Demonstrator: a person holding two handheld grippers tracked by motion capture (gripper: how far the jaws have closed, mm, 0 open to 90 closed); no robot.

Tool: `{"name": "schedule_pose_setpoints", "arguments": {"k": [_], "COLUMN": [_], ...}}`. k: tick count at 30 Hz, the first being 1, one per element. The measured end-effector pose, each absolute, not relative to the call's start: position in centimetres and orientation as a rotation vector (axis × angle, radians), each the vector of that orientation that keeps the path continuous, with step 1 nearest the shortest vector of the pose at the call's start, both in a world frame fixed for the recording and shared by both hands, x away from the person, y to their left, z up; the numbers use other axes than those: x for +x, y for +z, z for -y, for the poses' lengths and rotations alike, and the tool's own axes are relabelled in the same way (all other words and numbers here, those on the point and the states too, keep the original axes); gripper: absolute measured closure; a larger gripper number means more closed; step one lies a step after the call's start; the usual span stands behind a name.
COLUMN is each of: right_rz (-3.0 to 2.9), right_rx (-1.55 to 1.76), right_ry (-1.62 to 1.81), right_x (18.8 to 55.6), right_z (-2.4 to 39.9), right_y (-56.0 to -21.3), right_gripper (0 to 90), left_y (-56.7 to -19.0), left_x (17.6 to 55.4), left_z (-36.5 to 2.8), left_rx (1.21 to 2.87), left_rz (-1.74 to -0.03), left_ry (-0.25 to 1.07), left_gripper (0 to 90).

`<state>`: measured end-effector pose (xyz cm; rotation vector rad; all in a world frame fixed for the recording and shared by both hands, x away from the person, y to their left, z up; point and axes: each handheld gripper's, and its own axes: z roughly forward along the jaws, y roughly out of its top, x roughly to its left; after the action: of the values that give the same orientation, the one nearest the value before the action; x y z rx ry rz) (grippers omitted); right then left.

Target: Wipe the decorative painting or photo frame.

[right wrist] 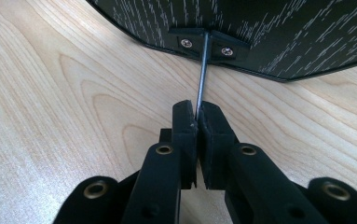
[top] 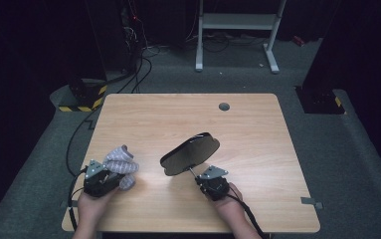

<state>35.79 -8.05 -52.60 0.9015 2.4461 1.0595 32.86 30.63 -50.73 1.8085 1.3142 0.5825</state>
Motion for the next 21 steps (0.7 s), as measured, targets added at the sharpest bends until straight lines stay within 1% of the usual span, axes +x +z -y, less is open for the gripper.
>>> {"name": "schedule_pose_setpoints", "arguments": {"k": [6,11,17,21], "right_rz": [-2.445,-2.445,-2.446,-2.447], "right_rx": [0.899,0.9,0.899,0.897], "right_ry": [1.059,1.06,1.06,1.06], "right_x": [35.78,35.79,35.79,35.79], "right_z": [8.03,8.03,8.04,8.04], "right_y": [-52.61,-52.61,-52.61,-52.61], "right_gripper": [85.7,85.6,85.3,84.9], "left_y": [-51.02,-51.11,-50.93,-50.59], "left_x": [33.05,33.2,33.18,32.96], "left_z": [-30.85,-31.17,-30.78,-30.69], "left_rx": [1.791,1.777,1.789,1.776], "left_rz": [-1.347,-1.37,-1.358,-1.322], "left_ry": [0.576,0.57,0.579,0.581], "left_gripper": [50.4,41.7,33.4,31.7]}}
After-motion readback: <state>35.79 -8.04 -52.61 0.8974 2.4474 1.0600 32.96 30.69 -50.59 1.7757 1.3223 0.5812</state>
